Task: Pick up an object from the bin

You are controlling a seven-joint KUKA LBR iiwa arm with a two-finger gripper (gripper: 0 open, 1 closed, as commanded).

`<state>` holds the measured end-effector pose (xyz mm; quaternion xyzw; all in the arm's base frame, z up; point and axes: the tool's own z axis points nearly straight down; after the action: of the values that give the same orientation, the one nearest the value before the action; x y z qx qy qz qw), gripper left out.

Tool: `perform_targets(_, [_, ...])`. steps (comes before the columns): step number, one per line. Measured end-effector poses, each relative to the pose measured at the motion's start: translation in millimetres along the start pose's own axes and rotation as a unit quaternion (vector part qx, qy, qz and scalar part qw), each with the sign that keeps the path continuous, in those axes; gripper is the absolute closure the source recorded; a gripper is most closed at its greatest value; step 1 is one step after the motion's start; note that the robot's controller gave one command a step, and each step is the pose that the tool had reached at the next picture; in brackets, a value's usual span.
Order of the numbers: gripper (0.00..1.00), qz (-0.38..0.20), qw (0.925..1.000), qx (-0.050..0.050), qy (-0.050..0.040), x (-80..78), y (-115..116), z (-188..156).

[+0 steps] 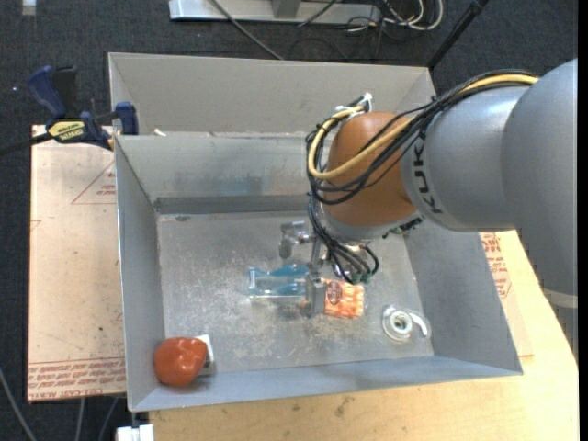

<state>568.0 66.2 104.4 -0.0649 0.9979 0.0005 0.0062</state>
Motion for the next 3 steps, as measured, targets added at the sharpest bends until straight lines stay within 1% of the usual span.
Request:
perform_targets(1, [1.0, 0.12, 0.9928, 0.001, 0.0059, 54.3, -66.7, 12.3])
perform_targets(2, [1.0, 0.119, 0.9928, 0.001, 0.0059, 54.3, -66.6, 12.3])
perform_targets(3, [1.0, 0.124, 0.9922, 0.0, 0.0091, 65.6, -74.8, -41.5])
